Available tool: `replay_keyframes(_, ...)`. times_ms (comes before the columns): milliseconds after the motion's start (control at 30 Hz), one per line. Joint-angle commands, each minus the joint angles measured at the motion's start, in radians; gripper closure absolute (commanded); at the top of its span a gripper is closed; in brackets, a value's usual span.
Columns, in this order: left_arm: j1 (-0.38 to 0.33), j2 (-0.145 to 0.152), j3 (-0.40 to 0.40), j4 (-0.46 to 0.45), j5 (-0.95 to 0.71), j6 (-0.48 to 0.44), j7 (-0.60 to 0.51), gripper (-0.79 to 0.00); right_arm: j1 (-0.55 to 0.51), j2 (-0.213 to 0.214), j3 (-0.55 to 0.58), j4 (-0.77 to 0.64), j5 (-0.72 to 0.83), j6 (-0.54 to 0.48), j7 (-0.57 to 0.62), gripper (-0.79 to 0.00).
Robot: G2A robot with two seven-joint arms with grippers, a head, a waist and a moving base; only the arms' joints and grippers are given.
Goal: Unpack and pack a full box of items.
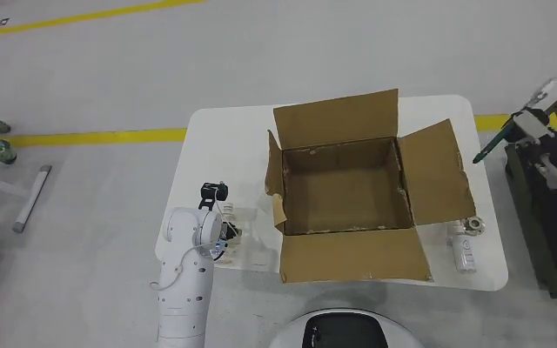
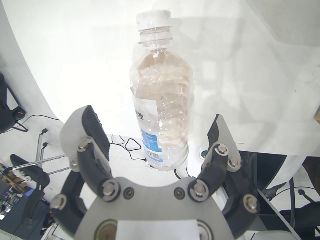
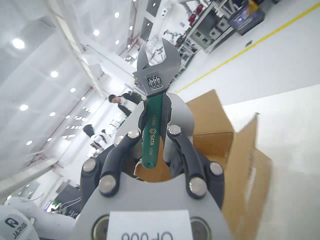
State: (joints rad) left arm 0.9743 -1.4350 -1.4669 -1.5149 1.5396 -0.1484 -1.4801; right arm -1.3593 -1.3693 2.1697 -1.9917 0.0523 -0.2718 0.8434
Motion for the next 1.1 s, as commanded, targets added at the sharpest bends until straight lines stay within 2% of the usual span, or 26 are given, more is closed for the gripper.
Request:
replay_keyframes(0,0.0,0.0,0.0,0.0,0.0,0.0,0.0,-0.785,-0.045,0.008,0.074,-0.022,-0.033,0.0,0.008,0.0)
replay_keyframes(133,0.0,0.0,0.0,0.0,0.0,0.0,0.0,-0.785,-0.14,0.02,0.174,-0.057,-0.158,0.051,0.014,0.0)
replay_keyframes(333,0.0,0.0,0.0,0.0,0.0,0.0,0.0,-0.785,-0.246,0.042,0.18,-0.148,-0.498,0.172,0.114,0.0)
replay_keyframes(500,0.0,0.0,0.0,0.0,0.0,0.0,0.0,-0.785,-0.266,0.065,0.07,-0.198,-0.797,0.189,0.228,0.0)
replay_keyframes(700,0.0,0.0,0.0,0.0,0.0,0.0,0.0,-0.785,-0.248,0.082,-0.109,-0.196,-1.013,0.17,0.306,0.0)
replay_keyframes(900,0.0,0.0,0.0,0.0,0.0,0.0,0.0,-0.785,-0.238,0.089,-0.246,-0.17,-1.108,0.171,0.334,0.0)
replay_keyframes(1067,0.0,0.0,0.0,0.0,0.0,0.0,0.0,-0.785,-0.253,0.094,-0.283,-0.142,-1.128,0.168,0.33,0.0)
